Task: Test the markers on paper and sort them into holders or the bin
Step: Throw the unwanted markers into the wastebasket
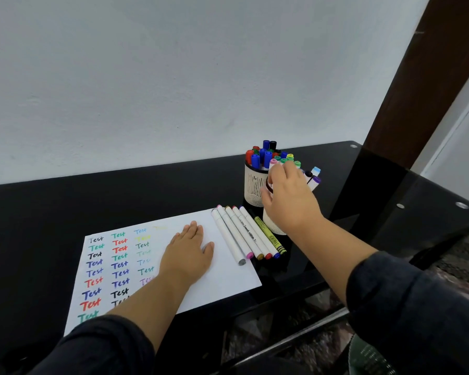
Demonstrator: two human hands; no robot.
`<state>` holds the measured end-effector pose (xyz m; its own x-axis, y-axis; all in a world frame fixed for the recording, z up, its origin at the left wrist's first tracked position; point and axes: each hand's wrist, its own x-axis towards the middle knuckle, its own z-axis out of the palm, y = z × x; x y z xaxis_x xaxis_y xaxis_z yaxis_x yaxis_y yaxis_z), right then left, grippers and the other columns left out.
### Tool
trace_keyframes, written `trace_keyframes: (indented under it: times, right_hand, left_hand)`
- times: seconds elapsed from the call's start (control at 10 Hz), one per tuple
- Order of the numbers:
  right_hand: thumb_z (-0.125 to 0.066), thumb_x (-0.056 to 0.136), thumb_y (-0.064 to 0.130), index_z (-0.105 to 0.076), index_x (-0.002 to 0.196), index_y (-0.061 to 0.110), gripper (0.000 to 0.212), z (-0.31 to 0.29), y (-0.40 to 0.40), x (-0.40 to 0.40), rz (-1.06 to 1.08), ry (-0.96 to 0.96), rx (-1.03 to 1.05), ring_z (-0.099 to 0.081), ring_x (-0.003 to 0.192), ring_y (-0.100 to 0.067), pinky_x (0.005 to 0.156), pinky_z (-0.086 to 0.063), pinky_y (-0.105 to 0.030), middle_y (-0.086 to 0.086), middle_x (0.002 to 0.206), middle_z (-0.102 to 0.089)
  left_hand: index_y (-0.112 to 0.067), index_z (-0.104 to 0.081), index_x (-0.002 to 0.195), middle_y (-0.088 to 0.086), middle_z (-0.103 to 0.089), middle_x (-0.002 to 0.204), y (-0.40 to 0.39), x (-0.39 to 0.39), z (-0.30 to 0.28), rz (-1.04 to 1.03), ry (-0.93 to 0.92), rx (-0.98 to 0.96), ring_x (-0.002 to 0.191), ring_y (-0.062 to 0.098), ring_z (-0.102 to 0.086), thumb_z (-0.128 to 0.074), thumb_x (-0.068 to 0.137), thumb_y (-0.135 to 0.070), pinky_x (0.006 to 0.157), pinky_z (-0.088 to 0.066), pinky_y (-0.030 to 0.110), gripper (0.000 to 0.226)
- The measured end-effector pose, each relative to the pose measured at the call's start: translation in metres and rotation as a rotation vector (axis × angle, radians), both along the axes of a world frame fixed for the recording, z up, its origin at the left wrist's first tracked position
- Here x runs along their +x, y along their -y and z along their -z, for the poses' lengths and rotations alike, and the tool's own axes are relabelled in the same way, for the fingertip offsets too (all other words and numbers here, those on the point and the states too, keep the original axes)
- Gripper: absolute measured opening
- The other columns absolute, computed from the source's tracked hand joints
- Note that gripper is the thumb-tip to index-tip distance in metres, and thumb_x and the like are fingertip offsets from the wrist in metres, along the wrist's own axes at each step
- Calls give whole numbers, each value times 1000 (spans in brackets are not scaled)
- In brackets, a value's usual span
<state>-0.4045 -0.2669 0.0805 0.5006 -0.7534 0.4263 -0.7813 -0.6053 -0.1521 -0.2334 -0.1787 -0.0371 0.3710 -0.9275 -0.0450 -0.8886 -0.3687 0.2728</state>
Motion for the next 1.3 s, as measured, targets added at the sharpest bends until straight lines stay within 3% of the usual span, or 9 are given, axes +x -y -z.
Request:
trace_keyframes:
  times: [0.2, 0.3, 0.6, 0.7, 0.9, 1.1, 1.3]
  right_hand:
    - [-41, 99, 32, -44, 122, 13, 30, 18, -18, 10, -71, -125, 135, -41, 101, -15, 78, -36, -24, -6, 122, -47]
    - [-42, 97, 40, -38, 133, 12, 45, 37, -19, 17, -10, -200, 259, -40, 119, -24, 94, -38, -31, -10, 132, -44]
    - [-35, 88, 68, -20, 143, 14, 79, 75, -14, 38, 228, -417, 442, -40, 122, -38, 96, -42, -47, -19, 138, -30]
    - [-36, 86, 70, -17, 144, 13, 83, 83, -11, 44, 243, -404, 484, -37, 125, -40, 98, -42, -50, -20, 140, -24]
    - [-45, 84, 65, -20, 141, 7, 84, 82, -9, 48, 245, -361, 500, -36, 125, -34, 90, -44, -41, -19, 138, -27]
    - [-57, 78, 59, -21, 142, 4, 91, 76, -3, 56, 254, -349, 613, -33, 128, -33, 95, -40, -39, -18, 138, -31]
    - [-62, 78, 51, -22, 140, 2, 88, 66, 2, 60, 262, -356, 688, -43, 123, -30, 91, -45, -37, -16, 134, -36]
  left_hand:
    - [-13, -5, 151, 0, 3, 158, 1, 1, 1, 8, 4, 6, 145, 13, 2, -21, 101, -40, 116, 1, 27, 59]
    - [-13, -6, 151, 0, 2, 159, 2, 2, 2, 5, 5, -2, 145, 12, 2, -21, 101, -40, 116, 1, 27, 59]
    - [-13, -6, 151, 0, 2, 159, 4, 3, 4, 1, 15, -2, 145, 12, 1, -21, 101, -41, 115, 1, 26, 59]
    - [-13, -7, 151, 0, 1, 159, 4, 4, 6, 7, 3, -6, 145, 12, 1, -22, 101, -41, 115, 2, 26, 59]
    - [-13, -7, 151, 0, 1, 159, 3, 5, 8, 12, 6, -18, 145, 12, 1, -23, 100, -41, 115, 2, 26, 60]
    - [-13, -7, 151, 0, 1, 159, 3, 5, 7, 15, 2, -12, 145, 12, 1, -22, 101, -42, 115, 2, 26, 60]
    - [-14, -5, 151, 0, 2, 159, 3, 5, 7, 13, 9, -1, 145, 12, 2, -21, 101, -42, 115, 2, 26, 60]
